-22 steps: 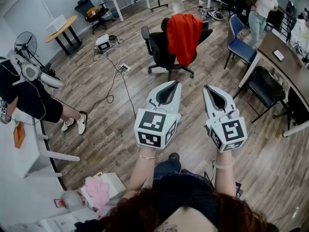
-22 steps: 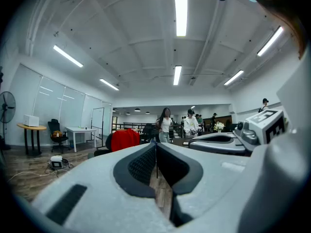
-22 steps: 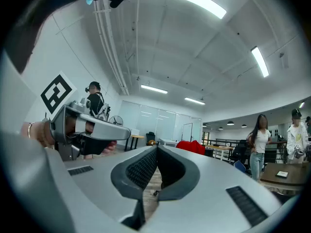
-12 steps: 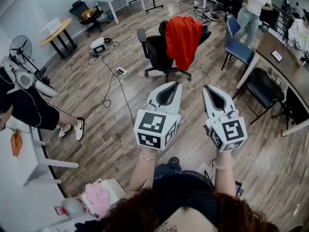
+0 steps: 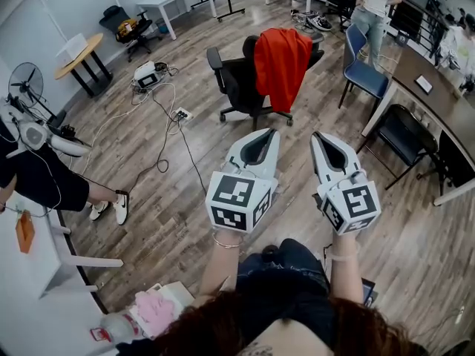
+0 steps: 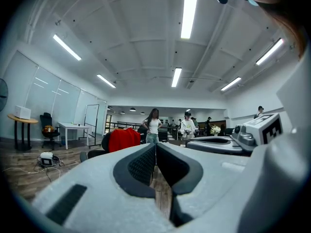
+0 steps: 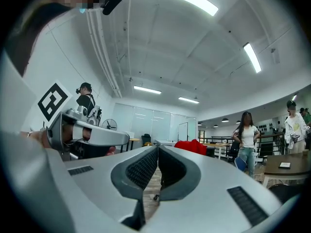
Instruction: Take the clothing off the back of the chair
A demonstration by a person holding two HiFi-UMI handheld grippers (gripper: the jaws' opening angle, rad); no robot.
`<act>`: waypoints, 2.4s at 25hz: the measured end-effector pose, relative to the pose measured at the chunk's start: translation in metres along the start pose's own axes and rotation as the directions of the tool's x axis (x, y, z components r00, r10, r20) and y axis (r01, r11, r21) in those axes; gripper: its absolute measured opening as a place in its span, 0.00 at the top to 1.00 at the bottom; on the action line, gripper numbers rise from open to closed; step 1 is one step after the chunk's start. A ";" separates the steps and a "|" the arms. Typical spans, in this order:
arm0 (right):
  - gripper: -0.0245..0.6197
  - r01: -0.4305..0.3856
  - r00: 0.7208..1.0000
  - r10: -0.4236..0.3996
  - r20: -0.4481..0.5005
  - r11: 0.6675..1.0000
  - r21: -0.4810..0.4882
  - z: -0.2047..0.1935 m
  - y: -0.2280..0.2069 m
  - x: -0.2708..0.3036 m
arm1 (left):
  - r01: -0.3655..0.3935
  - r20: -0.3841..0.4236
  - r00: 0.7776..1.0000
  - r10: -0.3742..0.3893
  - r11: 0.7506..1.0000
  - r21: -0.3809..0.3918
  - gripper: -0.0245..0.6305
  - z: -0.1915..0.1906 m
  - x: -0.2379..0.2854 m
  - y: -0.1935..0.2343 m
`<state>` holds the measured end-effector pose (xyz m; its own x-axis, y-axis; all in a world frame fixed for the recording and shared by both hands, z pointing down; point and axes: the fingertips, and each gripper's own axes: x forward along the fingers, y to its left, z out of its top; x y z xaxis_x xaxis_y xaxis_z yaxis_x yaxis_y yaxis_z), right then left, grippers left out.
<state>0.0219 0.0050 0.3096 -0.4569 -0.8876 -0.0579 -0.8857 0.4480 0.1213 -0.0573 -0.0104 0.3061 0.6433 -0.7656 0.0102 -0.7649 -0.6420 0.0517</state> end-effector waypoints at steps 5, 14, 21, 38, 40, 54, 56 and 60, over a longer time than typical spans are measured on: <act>0.98 0.000 1.000 0.000 -0.001 1.000 0.004 -0.001 -0.004 0.011 | 0.009 0.005 1.000 -0.009 1.000 -0.006 0.93 0.000 0.008 0.007; 0.98 -0.002 1.000 0.001 0.017 1.000 0.003 0.001 -0.026 0.038 | 0.025 0.017 1.000 -0.025 1.000 -0.002 0.93 0.007 0.037 0.018; 0.97 -0.011 1.000 0.011 0.023 1.000 0.013 -0.005 -0.048 0.062 | 0.021 0.017 1.000 -0.021 1.000 -0.003 0.93 0.006 0.067 0.033; 0.93 -0.033 0.999 0.032 0.014 0.998 0.058 -0.026 -0.113 0.127 | 0.003 0.000 1.000 -0.003 1.000 -0.021 0.92 0.003 0.148 0.070; 0.93 -0.029 1.000 0.028 0.013 0.998 0.063 -0.028 -0.122 0.136 | 0.004 -0.002 1.000 -0.004 1.000 -0.025 0.89 0.004 0.158 0.078; 0.83 -0.055 0.998 0.054 0.017 0.995 0.088 -0.039 -0.183 0.198 | -0.074 -0.003 0.997 0.074 0.993 -0.093 0.75 0.004 0.225 0.133; 0.81 -0.067 0.998 0.067 0.010 0.994 0.091 -0.042 -0.189 0.207 | -0.092 -0.011 0.996 0.091 0.990 -0.108 0.73 0.002 0.231 0.144; 0.77 -0.089 0.996 0.090 -0.006 0.991 0.101 -0.052 -0.202 0.225 | -0.118 -0.026 0.993 0.115 0.984 -0.135 0.70 -0.003 0.249 0.161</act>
<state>0.1024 -0.2906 0.3236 -0.5341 -0.8445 -0.0405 -0.8455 0.5334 0.0256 -0.0201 -0.3046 0.3203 0.5516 -0.8331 0.0422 -0.8238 -0.5361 0.1842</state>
